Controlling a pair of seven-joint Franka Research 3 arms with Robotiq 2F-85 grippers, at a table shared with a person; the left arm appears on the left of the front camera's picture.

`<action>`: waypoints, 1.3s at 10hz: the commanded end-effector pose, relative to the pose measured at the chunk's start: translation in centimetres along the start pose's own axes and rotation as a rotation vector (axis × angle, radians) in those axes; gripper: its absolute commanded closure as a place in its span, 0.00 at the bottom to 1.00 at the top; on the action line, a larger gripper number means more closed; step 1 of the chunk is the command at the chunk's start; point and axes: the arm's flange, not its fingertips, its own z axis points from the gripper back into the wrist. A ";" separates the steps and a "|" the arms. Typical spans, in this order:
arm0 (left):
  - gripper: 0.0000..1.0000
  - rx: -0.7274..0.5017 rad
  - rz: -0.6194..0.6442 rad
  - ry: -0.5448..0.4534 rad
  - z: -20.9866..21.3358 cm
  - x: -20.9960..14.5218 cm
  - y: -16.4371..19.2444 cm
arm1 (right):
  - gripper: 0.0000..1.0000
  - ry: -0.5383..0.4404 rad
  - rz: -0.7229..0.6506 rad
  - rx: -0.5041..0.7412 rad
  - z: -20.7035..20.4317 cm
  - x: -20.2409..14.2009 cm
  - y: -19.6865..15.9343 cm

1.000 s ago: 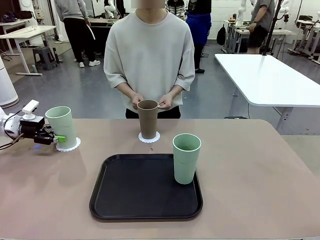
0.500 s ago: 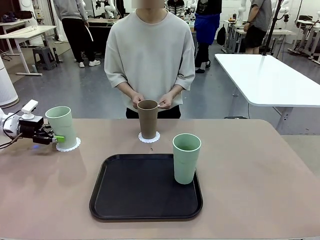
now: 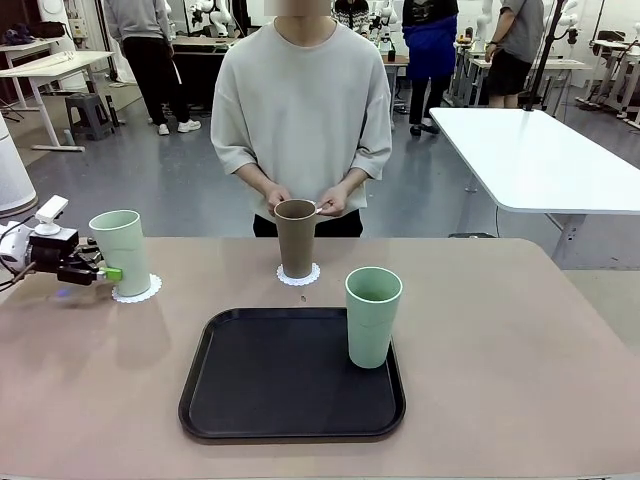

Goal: Place coasters on the table and set cups on them.
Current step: Take one Reusable plastic cup from the Flat Tray and place it on a coaster set by the human.

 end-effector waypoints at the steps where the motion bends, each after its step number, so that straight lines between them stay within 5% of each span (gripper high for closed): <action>1: 0.00 -0.011 0.020 0.049 0.8 0.7 0.1 | 0.00 -0.002 0.007 0.018 0.0 0.0 0.1; 13: 0.00 0.043 0.104 0.212 3.8 1.0 -1.9 | 0.00 -0.002 0.007 0.018 0.0 0.0 0.1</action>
